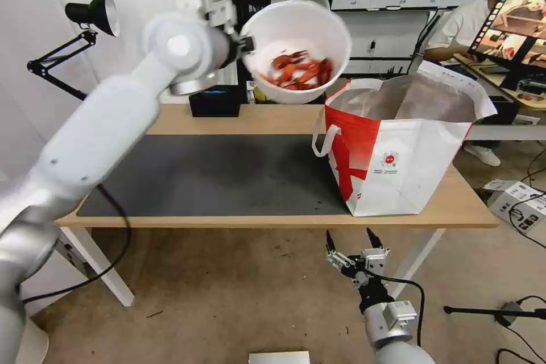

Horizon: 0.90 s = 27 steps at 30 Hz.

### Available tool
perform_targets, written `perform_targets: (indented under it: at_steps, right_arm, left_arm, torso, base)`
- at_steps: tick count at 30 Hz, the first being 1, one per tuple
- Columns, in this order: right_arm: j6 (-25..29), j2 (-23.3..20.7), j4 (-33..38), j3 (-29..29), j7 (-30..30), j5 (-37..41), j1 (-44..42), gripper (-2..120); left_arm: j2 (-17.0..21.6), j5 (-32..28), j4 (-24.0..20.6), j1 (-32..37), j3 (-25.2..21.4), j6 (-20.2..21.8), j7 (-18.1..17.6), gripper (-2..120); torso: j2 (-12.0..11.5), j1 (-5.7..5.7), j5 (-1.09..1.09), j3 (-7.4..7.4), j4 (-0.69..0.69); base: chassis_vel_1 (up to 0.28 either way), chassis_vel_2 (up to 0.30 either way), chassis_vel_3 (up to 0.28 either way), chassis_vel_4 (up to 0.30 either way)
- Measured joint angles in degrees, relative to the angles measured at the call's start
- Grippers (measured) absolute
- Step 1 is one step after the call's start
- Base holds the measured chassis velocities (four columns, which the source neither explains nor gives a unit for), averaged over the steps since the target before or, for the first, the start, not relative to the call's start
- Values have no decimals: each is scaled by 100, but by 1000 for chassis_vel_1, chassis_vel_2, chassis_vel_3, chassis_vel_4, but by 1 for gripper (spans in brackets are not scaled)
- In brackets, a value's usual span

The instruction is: Pick up the trash from the table and place it into the takeout bag.

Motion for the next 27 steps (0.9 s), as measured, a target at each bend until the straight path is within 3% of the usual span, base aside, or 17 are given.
perform_targets:
  at_steps: [6,9,14,17,21,25,27]
  right_arm:
    - [0,0,0,0,0,0,0,100]
    - [1,0,0,0,0,0,0,100]
    - [0,0,0,0,0,0,0,100]
    - [0,0,0,0,0,0,0,100]
    - [1,0,0,0,0,0,0,100]
    - [0,0,0,0,0,0,0,100]
    - [0,0,0,0,0,0,0,100]
  left_arm:
    - [-542,177,394,-99,127,-141,-106,0]
    - [-1158,323,824,-228,205,-376,-137,0]
    - [-1553,547,1142,-291,441,-653,-183,0]
    - [-1927,993,1429,-326,772,-1186,-166,0]
    - [-2178,1685,1624,-318,1133,-1677,-68,0]
    - [-2202,2021,1613,-265,1327,-1824,-18,0]
    - [-2048,2327,1440,-220,1560,-1834,185,0]
  torso:
    - [0,0,-1,0,0]
    - [0,0,0,0,0]
    - [0,0,0,0,1]
    - [0,-1,-1,-1,0]
    - [0,0,0,0,-1]
    - [0,0,-1,0,0]
    - [0,0,-2,0,-1]
  base:
    - [0,0,0,0]
    - [0,0,0,0]
    - [0,0,0,0]
    - [0,0,0,0]
    - [0,0,0,0]
    - [0,0,0,0]
    - [0,0,0,0]
